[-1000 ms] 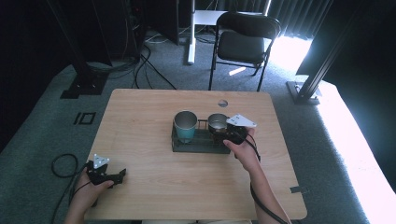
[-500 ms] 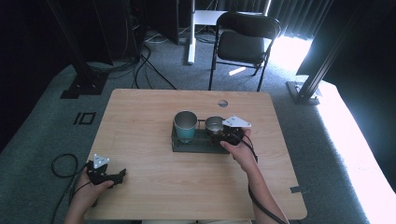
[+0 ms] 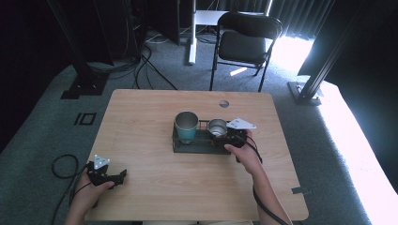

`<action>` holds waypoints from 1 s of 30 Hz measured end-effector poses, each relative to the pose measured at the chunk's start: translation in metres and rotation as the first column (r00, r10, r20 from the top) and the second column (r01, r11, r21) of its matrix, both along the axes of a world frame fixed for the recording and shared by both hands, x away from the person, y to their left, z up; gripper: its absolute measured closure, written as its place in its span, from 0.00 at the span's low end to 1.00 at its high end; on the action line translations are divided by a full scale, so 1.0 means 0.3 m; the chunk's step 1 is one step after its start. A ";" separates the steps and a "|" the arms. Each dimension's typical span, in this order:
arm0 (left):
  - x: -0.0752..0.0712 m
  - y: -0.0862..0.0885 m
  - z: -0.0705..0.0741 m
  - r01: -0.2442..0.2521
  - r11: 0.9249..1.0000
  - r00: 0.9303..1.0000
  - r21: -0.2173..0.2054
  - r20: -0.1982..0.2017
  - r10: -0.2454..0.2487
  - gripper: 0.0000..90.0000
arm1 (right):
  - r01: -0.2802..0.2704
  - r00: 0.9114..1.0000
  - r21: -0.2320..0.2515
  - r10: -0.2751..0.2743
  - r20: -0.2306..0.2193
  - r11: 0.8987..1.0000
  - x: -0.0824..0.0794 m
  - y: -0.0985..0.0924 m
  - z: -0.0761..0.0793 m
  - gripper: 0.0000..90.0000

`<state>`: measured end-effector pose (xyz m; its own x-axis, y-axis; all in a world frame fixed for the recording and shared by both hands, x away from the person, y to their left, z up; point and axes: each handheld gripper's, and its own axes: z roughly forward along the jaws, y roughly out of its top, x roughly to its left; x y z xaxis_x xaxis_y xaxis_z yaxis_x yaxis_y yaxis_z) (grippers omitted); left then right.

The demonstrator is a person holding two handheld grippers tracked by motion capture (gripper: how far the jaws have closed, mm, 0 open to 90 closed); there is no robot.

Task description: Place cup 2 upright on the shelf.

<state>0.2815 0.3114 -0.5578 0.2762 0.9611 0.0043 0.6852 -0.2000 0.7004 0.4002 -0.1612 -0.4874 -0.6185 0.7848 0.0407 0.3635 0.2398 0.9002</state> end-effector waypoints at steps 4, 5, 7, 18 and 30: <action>0.000 0.000 0.000 0.000 1.000 1.000 0.000 0.000 0.000 0.08 | 0.012 1.000 -0.003 -0.012 0.010 1.000 -0.012 -0.010 -0.001 0.13; 0.000 0.000 0.000 0.000 1.000 1.000 0.000 0.000 0.000 0.08 | 0.013 1.000 -0.010 -0.013 0.015 1.000 -0.018 -0.014 0.000 0.13; 0.000 0.000 0.000 0.000 1.000 1.000 0.000 0.000 0.000 0.08 | 0.013 1.000 -0.016 -0.012 0.020 1.000 -0.026 -0.024 0.003 0.13; 0.000 0.000 0.000 0.000 1.000 1.000 0.000 0.000 0.000 0.08 | 0.039 0.999 -0.009 -0.038 0.028 0.999 -0.077 -0.092 0.008 0.13; 0.000 0.000 0.000 0.000 1.000 1.000 0.000 0.000 0.000 0.08 | 0.060 0.997 -0.007 -0.060 0.039 0.998 -0.132 -0.167 -0.006 0.13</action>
